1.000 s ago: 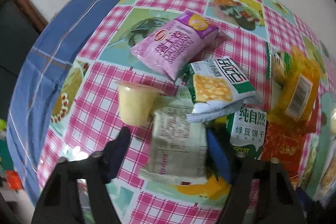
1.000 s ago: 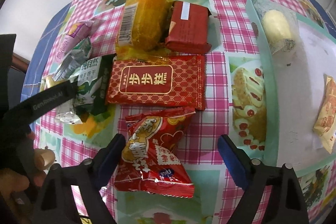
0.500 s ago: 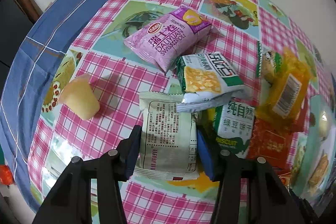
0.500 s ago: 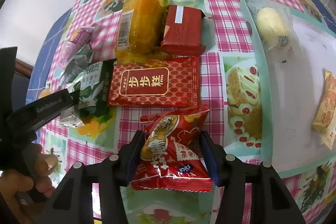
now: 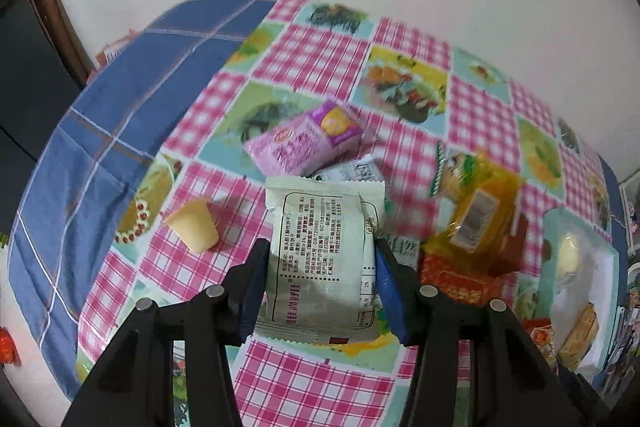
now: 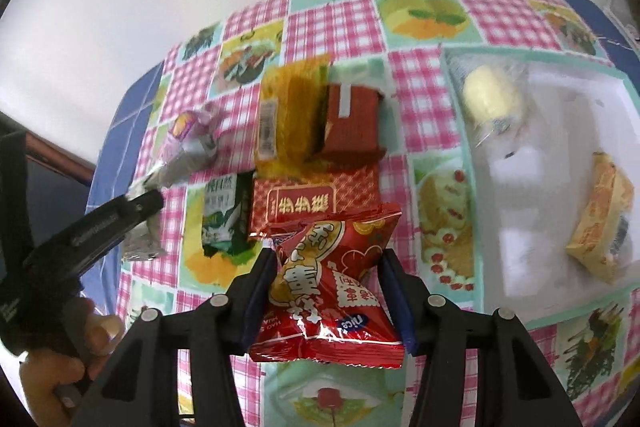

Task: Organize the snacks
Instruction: 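Grasp the white biscuit pack with the left tool while the right tool grasps the red cracker bag, then carry both packs into the white tray and open both tools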

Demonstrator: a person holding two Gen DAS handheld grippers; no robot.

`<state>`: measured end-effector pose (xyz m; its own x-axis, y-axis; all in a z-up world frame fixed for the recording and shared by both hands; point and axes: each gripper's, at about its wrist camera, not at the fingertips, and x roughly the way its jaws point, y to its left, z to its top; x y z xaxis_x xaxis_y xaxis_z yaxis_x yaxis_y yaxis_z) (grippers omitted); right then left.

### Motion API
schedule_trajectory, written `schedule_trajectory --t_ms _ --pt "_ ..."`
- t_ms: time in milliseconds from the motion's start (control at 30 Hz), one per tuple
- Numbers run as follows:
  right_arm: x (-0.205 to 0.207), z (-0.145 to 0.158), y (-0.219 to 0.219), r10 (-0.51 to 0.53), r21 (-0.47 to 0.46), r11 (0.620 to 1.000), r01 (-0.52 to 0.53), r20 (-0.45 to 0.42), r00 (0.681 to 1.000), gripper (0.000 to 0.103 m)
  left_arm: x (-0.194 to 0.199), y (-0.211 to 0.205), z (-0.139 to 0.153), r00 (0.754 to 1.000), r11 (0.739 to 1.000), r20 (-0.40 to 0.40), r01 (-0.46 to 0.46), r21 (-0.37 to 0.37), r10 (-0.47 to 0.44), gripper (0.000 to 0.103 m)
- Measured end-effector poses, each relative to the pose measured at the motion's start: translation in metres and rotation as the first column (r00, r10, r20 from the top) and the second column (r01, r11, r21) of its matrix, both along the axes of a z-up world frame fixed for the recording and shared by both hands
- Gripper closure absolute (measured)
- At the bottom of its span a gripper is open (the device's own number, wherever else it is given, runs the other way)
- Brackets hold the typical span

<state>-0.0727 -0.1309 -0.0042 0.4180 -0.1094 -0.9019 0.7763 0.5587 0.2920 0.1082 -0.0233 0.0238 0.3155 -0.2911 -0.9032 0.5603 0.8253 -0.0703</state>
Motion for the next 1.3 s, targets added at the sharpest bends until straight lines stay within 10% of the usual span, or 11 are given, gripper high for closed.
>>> schedule_trajectory --t_ms 633,1300 --pt "-0.077 -0.002 -0.066 -0.238 0.002 0.971 0.238 -0.015 0.971 0.048 -0.083 -0.068 0.013 0.971 0.971 0.036 0.238 -0.003 -0.238 0.05" --pt "-0.182 0.006 -0.146 -0.467 -0.148 0.875 0.461 0.0 0.884 0.047 -0.227 -0.161 -0.004 0.808 0.813 0.087 0.58 0.055 -0.582 0.05"
